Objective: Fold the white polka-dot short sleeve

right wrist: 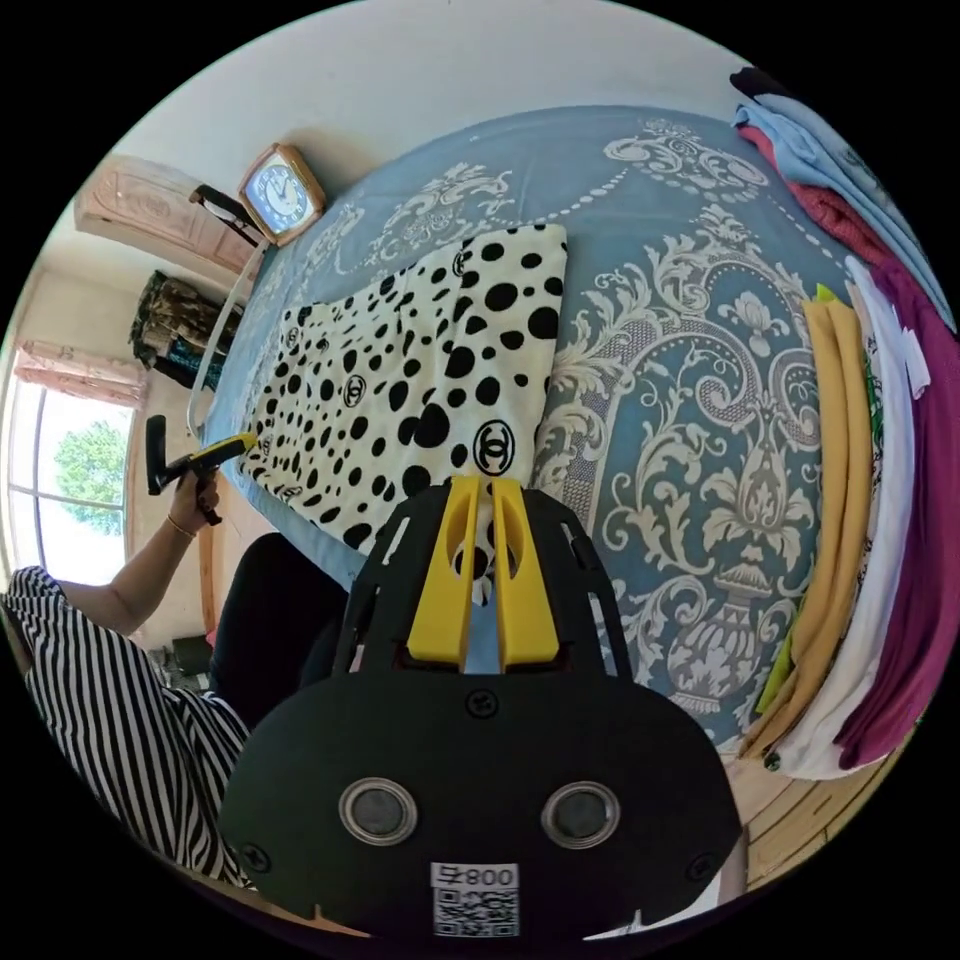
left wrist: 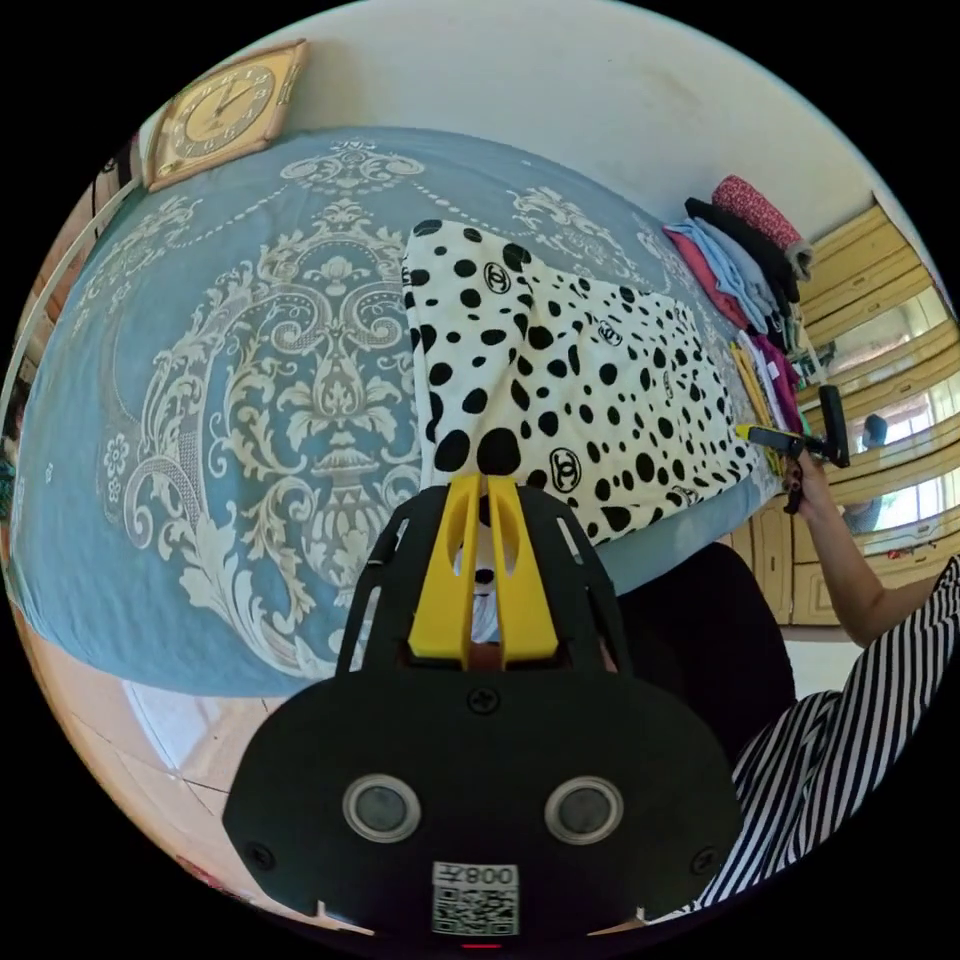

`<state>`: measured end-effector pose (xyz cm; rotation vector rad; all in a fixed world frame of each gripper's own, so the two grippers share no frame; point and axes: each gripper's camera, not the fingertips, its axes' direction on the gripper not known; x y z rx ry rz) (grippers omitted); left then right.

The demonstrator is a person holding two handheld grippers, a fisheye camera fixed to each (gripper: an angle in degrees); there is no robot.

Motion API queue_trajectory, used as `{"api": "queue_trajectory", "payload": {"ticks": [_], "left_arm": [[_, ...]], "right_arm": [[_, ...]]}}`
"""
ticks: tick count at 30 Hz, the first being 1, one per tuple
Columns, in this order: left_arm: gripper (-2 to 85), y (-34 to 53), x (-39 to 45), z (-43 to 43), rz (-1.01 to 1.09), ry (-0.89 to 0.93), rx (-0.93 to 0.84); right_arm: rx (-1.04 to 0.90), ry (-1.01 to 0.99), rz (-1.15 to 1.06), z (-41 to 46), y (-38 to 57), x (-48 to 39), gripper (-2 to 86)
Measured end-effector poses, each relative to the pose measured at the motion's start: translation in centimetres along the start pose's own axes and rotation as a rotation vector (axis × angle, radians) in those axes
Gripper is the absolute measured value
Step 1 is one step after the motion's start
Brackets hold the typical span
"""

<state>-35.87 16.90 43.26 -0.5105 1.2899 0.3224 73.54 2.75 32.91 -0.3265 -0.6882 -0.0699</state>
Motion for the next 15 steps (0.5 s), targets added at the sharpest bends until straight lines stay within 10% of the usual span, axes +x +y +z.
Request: {"api": "queue_trajectory", "payload": {"ticks": [15], "left_arm": [[8.4, 9.2, -7.4, 3.2, -0.270, 0.255, 0.083]], "right_arm": [[0.189, -0.267, 0.161, -2.5, 12.4, 8.5, 7.8]]}}
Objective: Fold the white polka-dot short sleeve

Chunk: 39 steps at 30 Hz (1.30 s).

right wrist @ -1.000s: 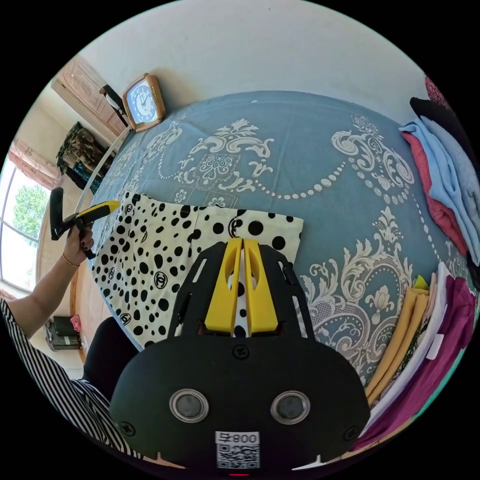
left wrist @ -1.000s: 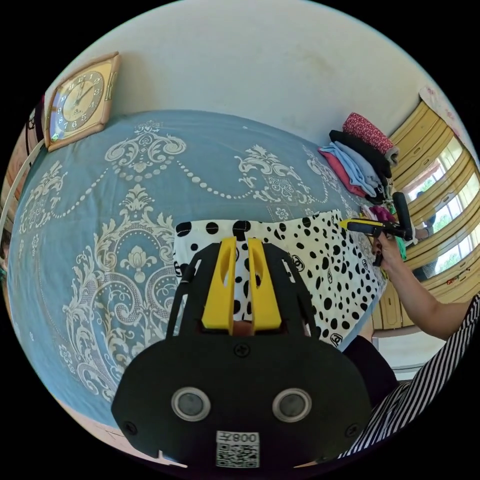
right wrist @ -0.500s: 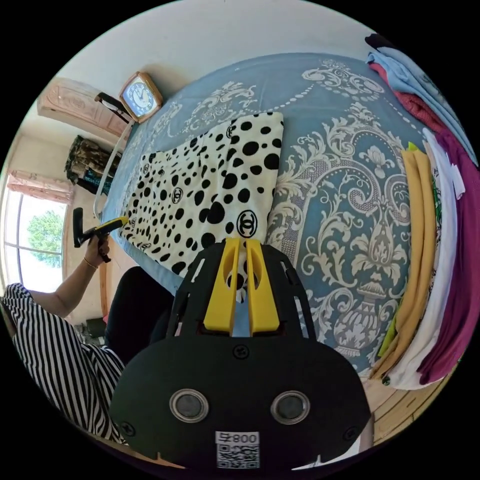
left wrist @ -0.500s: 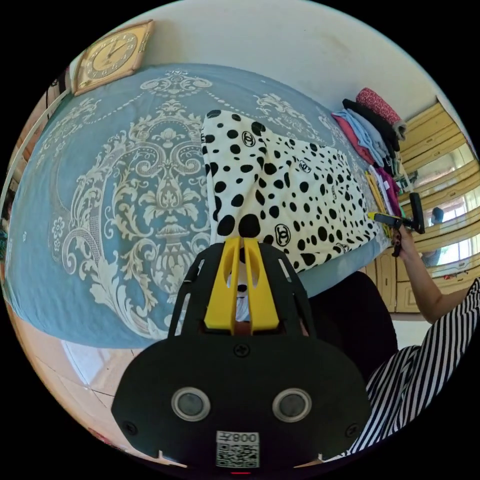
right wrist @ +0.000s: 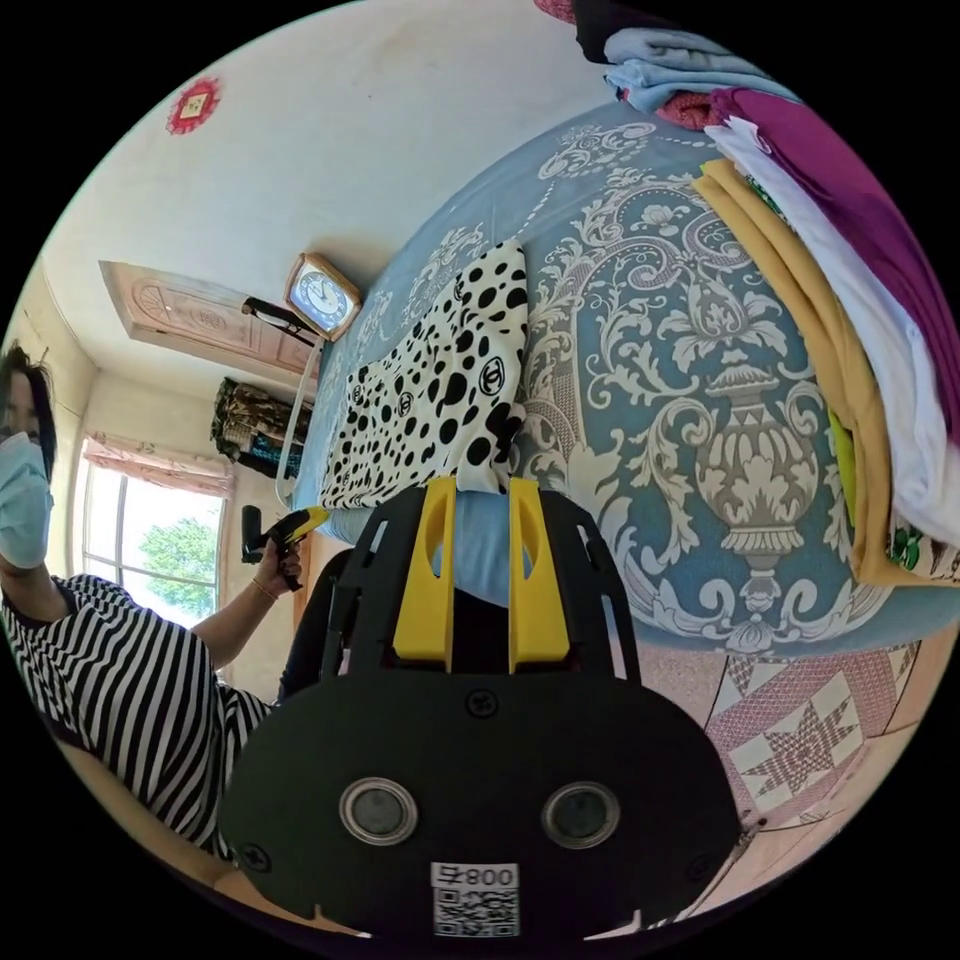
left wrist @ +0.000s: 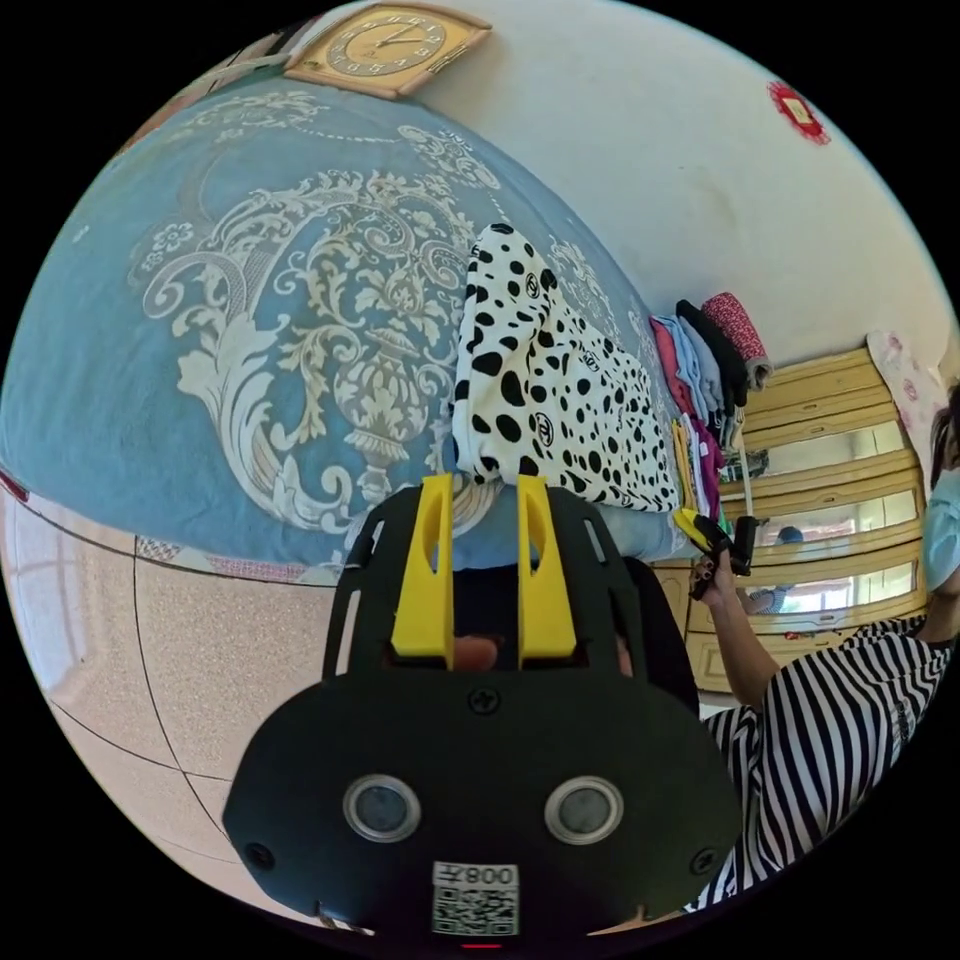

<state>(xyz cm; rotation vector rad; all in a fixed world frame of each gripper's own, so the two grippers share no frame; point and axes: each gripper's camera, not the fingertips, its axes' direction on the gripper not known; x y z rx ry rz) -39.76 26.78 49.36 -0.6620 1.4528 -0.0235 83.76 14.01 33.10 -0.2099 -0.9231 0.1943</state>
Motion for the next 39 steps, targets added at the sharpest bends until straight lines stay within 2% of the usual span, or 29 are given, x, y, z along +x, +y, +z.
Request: {"api": "queue_trajectory", "payload": {"ticks": [7, 13, 18, 26, 32, 39], "left_arm": [[2.9, -0.1, -1.8, 2.6, 0.000, 0.046, -0.004], [2.2, 0.7, -3.6, 3.0, 0.014, 0.071, 0.028], [2.8, 2.3, -5.8, 6.9, -0.057, 0.072, -0.020], [5.9, 5.9, -3.4, 8.4, 0.023, -0.057, 0.059], [7.1, 7.1, 4.1, 14.6, 0.317, -0.032, -0.003], [9.4, 7.6, 16.7, 27.3, 0.803, 0.107, -0.147]], "right_arm": [[-0.093, 0.010, -0.049, -0.7, -0.3, 2.0, 1.5], [-0.116, -0.039, -0.090, -4.1, -1.2, 4.1, 0.5], [-0.203, -0.079, -0.023, -2.2, -0.8, 7.0, 1.1], [-0.008, -0.095, 0.101, -5.3, 1.2, 9.7, 6.0], [-0.087, -0.088, 0.076, -3.1, 0.4, 9.5, 5.1], [-0.115, -0.069, 0.028, -2.5, -1.8, 8.0, 0.9]]}}
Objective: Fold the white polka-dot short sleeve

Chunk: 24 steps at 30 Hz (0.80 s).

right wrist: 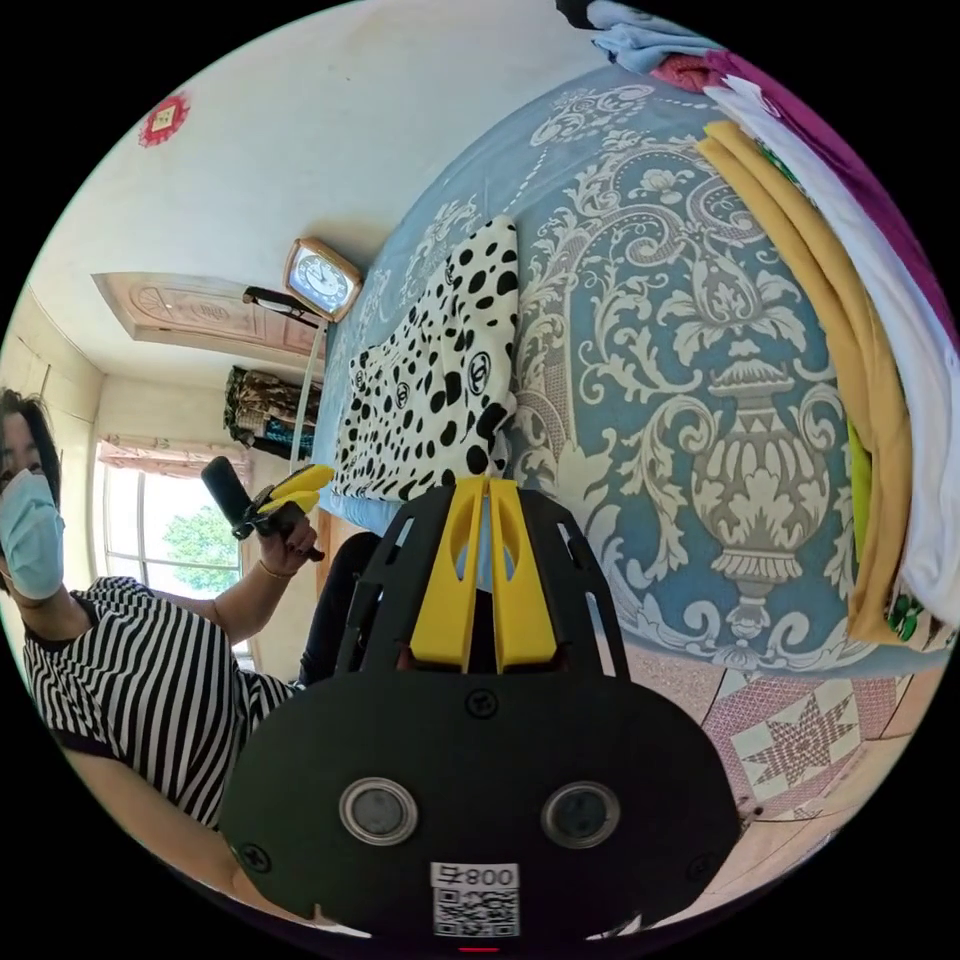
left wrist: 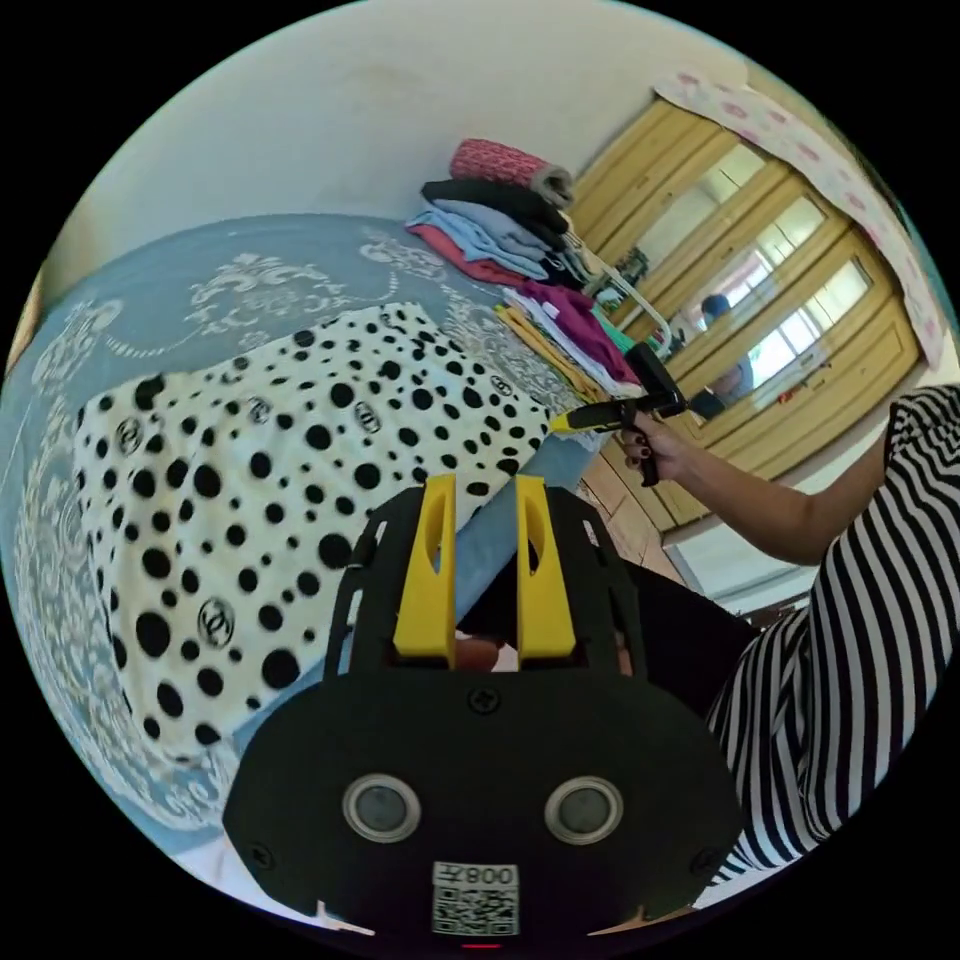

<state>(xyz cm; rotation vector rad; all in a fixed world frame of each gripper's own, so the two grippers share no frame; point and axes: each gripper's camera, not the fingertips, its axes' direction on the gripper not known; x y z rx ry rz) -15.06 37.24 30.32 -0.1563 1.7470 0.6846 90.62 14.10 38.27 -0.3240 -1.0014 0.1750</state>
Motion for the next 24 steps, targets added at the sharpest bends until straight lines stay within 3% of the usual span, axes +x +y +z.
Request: {"api": "queue_trajectory", "payload": {"ticks": [3, 6, 9, 11, 15, 19, 24], "left_arm": [[10.1, -3.2, 3.6, 5.8, 0.177, 0.004, -0.054], [9.4, -5.3, 7.1, 10.9, 0.314, -0.114, -0.095], [5.0, -6.4, 9.0, 14.7, 0.380, -0.276, -0.137], [3.6, -6.5, 9.2, 15.6, 0.371, -0.286, -0.131], [2.4, -6.2, 6.4, 14.8, 0.174, -0.201, -0.041], [2.0, -5.1, 2.4, 13.1, -0.072, -0.050, 0.071], [2.0, -3.6, -0.5, 12.2, -0.230, 0.044, 0.144]], "right_arm": [[0.000, -0.033, -0.032, -0.3, -1.0, -1.3, 0.7], [-0.038, -0.032, -0.062, 0.0, -2.4, -2.5, 0.7], [-0.063, -0.025, -0.083, 0.3, -3.6, -3.3, 1.0], [-0.062, 0.014, -0.084, 0.2, -4.4, -3.5, 1.4], [0.013, 0.021, -0.027, -0.4, -6.5, -2.2, 4.3], [0.044, -0.106, 0.073, 0.8, -10.0, 0.1, 8.7], [0.038, -0.098, 0.113, 3.0, -14.2, 0.1, 9.8]]}}
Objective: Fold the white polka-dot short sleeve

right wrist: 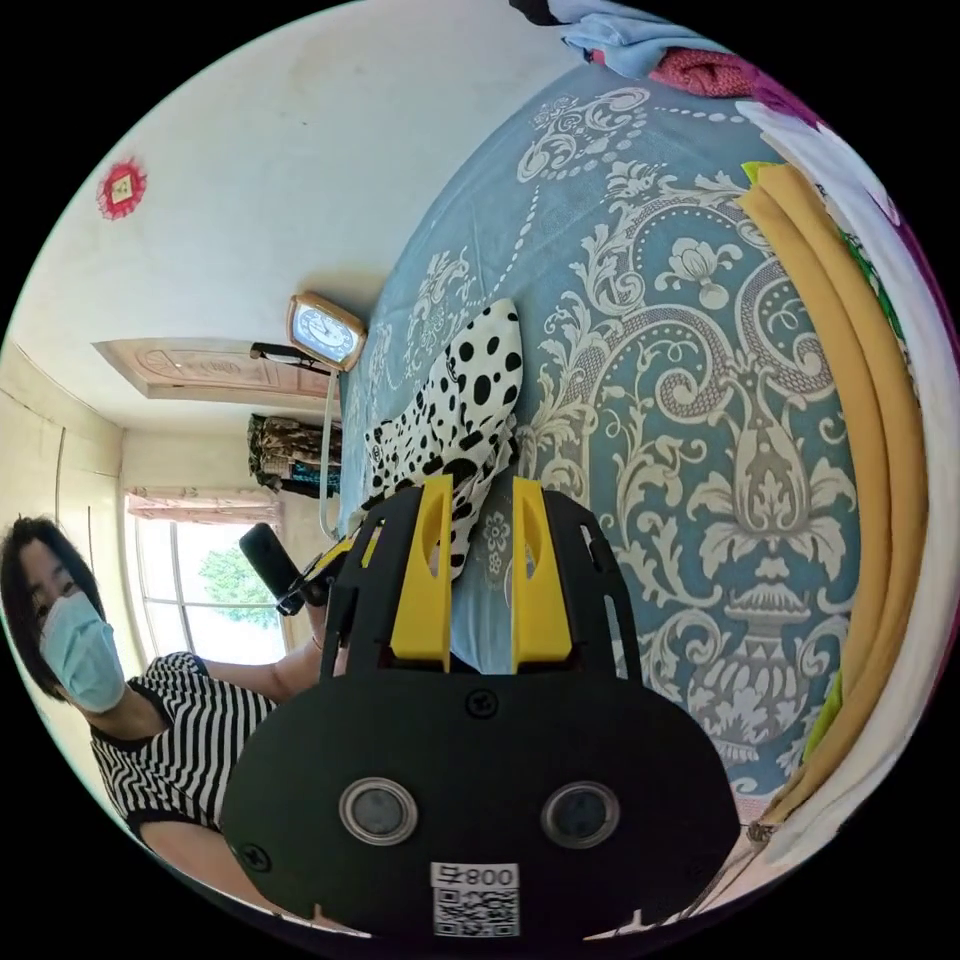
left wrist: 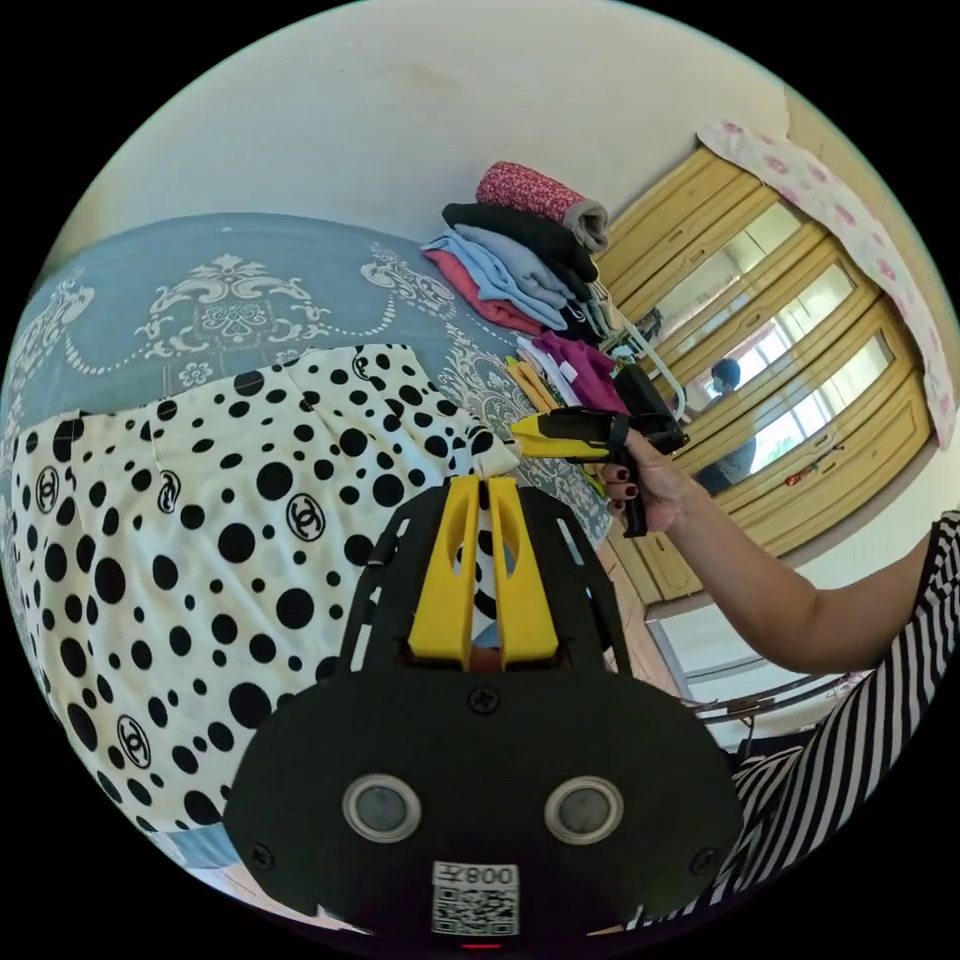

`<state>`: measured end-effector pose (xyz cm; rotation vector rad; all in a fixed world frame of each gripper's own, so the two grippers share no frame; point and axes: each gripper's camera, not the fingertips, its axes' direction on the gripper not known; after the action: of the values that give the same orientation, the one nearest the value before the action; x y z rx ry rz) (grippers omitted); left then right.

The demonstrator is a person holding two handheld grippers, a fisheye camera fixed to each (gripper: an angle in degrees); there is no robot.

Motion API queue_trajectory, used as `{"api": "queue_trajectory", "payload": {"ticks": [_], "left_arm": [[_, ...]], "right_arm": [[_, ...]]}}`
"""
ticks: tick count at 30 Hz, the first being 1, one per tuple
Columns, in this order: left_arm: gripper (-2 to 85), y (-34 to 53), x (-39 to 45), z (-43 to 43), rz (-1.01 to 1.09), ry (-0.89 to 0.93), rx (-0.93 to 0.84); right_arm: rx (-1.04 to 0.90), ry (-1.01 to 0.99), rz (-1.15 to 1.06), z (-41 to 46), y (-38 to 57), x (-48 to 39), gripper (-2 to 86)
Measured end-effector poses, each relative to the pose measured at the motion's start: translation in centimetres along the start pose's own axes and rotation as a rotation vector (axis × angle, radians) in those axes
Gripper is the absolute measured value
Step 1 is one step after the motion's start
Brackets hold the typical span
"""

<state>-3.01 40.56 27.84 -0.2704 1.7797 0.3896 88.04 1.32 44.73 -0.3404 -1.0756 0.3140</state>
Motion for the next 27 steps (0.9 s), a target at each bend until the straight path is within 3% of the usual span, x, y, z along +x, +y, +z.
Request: {"api": "queue_trajectory", "payload": {"ticks": [14, 27], "left_arm": [[2.0, 0.7, 0.8, 0.4, 0.066, 0.044, -0.020], [1.8, 1.0, 1.4, -2.4, 0.097, 0.073, -0.034]], "right_arm": [[0.003, 0.010, 0.094, 7.0, -7.5, -2.2, 9.5], [-0.047, 0.080, 0.057, 15.7, -11.1, -8.2, 2.9]]}}
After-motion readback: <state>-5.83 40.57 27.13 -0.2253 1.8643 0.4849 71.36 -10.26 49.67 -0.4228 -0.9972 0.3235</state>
